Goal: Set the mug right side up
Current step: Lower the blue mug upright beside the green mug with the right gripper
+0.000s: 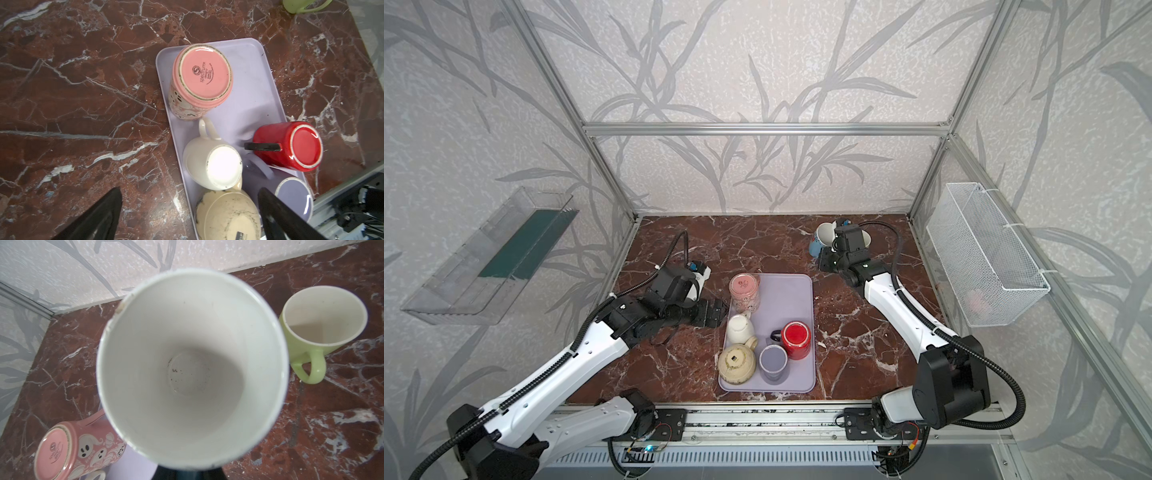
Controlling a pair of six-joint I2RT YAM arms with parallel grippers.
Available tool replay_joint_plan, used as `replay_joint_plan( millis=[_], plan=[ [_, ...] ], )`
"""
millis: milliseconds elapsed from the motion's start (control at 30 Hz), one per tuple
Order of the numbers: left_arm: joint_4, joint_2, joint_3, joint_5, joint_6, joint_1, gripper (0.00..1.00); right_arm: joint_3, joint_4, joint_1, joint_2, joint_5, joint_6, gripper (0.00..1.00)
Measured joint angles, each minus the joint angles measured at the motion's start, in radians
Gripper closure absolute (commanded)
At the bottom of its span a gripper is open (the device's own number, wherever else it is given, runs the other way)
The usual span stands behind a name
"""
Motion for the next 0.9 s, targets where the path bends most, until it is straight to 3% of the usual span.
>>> replay_joint_plan(
  millis=[167,433,733,900],
  plan=[
    [0.029,-0.016,0.016,-0.038,0.068,0.0,0.01,0.05,-0.029,-0.005,0.074,0.034,-0.026,1.0],
    [0.062,0.084,0.082,-0.031,0.118,0.006,0.01,0.101,-0.074,-0.005,0.158,0.093,-0.064,1.0],
    [0.068,-0.063,-0.004,-0.082,0.138,0.007,0.01,0.154,-0.098,-0.01,0.256,0.164,-0.098,1.0],
    [0.072,-0.059,-0.008,-0.085,0.143,0.007,0.01,0.208,-0.112,-0.022,0.331,0.171,-0.105,1.0]
  ],
)
